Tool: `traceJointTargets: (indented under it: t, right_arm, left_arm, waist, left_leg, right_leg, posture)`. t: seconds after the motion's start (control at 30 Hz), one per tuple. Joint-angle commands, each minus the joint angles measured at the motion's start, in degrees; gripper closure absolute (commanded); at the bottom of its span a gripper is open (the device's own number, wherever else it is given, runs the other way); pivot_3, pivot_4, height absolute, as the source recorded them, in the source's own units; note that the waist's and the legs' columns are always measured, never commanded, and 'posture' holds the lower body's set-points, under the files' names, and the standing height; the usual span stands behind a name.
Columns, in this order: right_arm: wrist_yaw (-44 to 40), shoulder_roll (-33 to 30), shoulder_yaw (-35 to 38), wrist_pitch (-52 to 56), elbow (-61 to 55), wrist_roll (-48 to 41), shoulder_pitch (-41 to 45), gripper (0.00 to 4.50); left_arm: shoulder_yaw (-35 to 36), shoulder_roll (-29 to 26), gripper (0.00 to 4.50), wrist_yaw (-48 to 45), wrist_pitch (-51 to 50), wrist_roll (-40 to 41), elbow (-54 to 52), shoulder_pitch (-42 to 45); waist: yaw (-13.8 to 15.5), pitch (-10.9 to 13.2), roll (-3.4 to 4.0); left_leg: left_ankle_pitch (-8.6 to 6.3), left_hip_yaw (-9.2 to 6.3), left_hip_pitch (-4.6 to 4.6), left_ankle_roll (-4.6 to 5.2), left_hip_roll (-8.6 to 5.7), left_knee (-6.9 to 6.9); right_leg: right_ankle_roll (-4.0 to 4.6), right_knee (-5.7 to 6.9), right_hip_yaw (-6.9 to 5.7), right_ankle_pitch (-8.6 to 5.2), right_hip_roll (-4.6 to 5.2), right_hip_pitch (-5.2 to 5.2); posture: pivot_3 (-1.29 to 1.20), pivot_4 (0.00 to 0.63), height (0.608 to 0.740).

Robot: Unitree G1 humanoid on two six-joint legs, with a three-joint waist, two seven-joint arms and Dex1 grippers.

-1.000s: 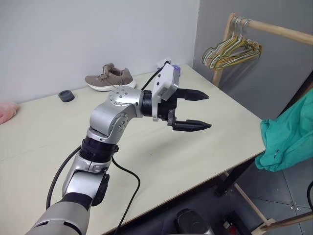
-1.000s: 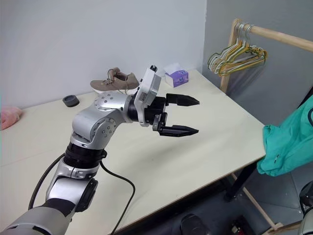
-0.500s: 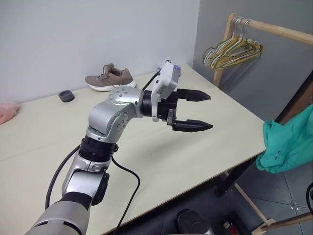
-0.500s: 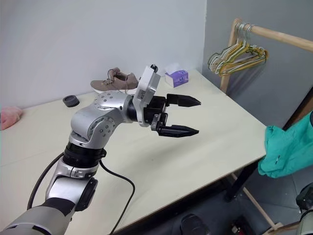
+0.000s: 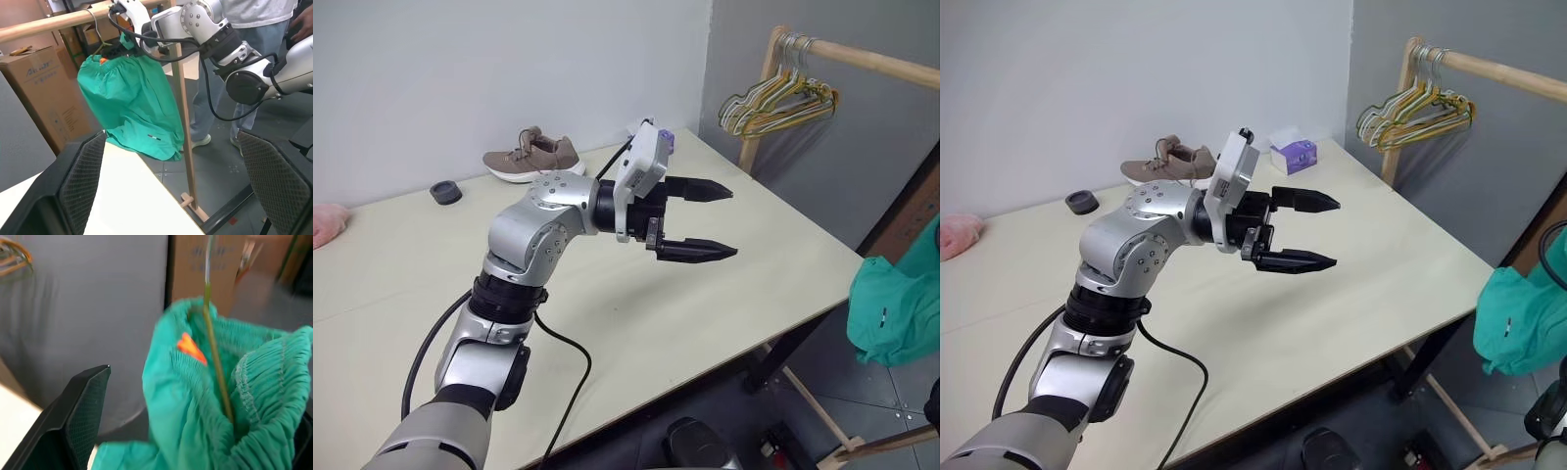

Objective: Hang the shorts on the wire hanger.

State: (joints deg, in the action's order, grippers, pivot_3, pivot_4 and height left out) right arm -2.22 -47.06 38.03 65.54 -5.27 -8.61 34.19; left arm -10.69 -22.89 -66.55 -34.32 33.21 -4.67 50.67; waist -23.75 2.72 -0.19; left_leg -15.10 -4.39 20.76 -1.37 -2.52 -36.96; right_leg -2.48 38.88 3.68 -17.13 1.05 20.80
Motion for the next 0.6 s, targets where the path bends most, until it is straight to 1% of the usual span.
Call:
traceJointTargets:
  t: [0.03, 0.2, 0.27, 0.43, 0.6]
  right_arm:
    - [0.8, 0.1, -0.6, -3.7, -3.2, 1.1, 0.0, 0.06]
    - [4.8, 8.1, 6.0, 10.6, -6.1, 0.0, 5.5, 0.06]
    - [5.6, 9.7, 7.2, 13.5, -7.5, 0.5, 6.9, 0.06]
    - [5.4, 10.5, 1.5, 12.0, -16.3, 1.7, 4.0, 0.06]
    - [7.4, 16.2, -1.9, 14.0, -26.3, 3.1, 1.3, 0.06]
  left_arm:
    - [2.0, -0.8, 0.00, 0.7, 1.1, -0.2, -1.2, 0.5]
    - [1.8, -1.5, 0.00, 0.7, 1.0, -0.3, -1.5, 0.2]
    - [1.8, -1.6, 0.00, 0.7, 0.9, -0.3, -1.6, 0.2]
    - [1.7, -2.3, 0.00, 0.5, 0.7, -0.2, -1.9, 0.0]
    - [1.8, -2.9, 0.00, 0.4, 0.3, 0.1, -2.1, -0.2]
  waist:
    - [0.0, 0.0, 0.00]
    - [0.0, 0.0, -0.01]
    - [0.1, 0.0, 0.01]
    - [0.2, 0.0, 0.03]
    - [0.1, 0.0, 0.01]
  left_leg:
    - [0.00, 0.00, 0.00, 0.00, 0.00, 0.00]
    - [0.00, -0.03, 0.00, 0.00, 0.02, 0.00]
    - [0.00, -0.03, 0.01, 0.00, 0.01, 0.00]
    - [0.00, -0.03, 0.01, 0.01, -0.02, -0.02]
    - [-0.01, -0.06, 0.01, 0.01, 0.01, -0.01]
  right_leg:
    - [0.00, 0.00, 0.00, 0.00, 0.00, 0.00]
    - [0.00, 0.02, 0.00, 0.00, 0.00, 0.00]
    - [0.00, 0.04, 0.01, 0.01, 0.01, 0.02]
    - [-0.01, 0.04, 0.02, 0.01, 0.05, 0.04]
    - [-0.02, 0.04, 0.01, 0.01, 0.05, 0.05]
  posture:
    - [-0.43, 0.000, 0.740]
    - [-0.42, 0.000, 0.740]
    - [-0.42, 0.000, 0.740]
    - [-0.42, 0.000, 0.740]
    - [-0.42, 0.000, 0.740]
